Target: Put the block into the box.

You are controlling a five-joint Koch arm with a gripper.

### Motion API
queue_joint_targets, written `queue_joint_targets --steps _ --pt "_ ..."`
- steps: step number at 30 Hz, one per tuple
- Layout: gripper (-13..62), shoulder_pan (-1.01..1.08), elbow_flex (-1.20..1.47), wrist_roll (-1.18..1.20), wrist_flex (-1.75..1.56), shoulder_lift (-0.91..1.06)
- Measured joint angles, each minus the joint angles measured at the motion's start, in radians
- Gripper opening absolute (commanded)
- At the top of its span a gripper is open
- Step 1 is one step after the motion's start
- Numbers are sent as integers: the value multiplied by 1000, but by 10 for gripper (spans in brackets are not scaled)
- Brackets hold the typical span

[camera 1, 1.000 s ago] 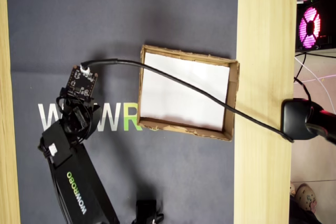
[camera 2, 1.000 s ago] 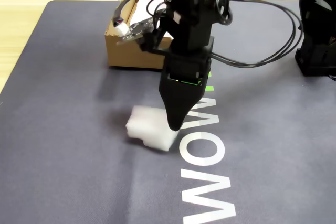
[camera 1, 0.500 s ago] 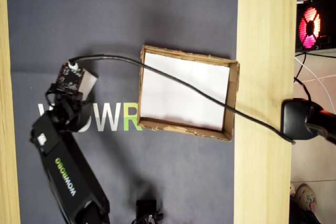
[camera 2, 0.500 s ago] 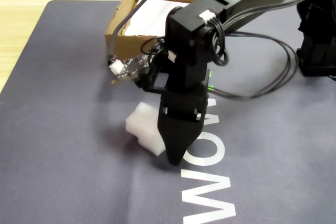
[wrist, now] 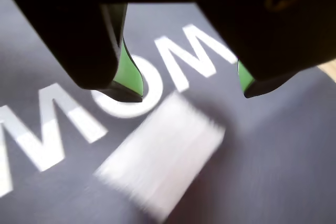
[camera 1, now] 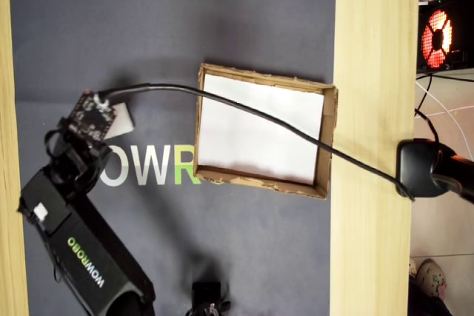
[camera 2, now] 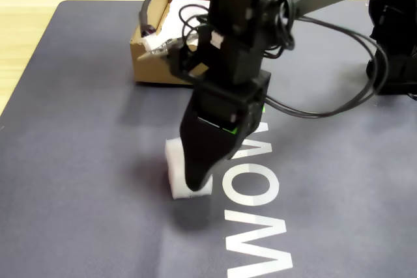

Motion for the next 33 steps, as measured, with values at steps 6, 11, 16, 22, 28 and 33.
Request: queue_joint_targets --steps 6,11,16,22,28,33 --pt "347 103 0 216 5 9" --pt "351 152 -2 316 23 41" --pt "352 158 -2 325 26 43" --pt "354 156 18 344 28 40" --pt "346 155 44 342 26 5" --pt "349 155 43 336 20 -41"
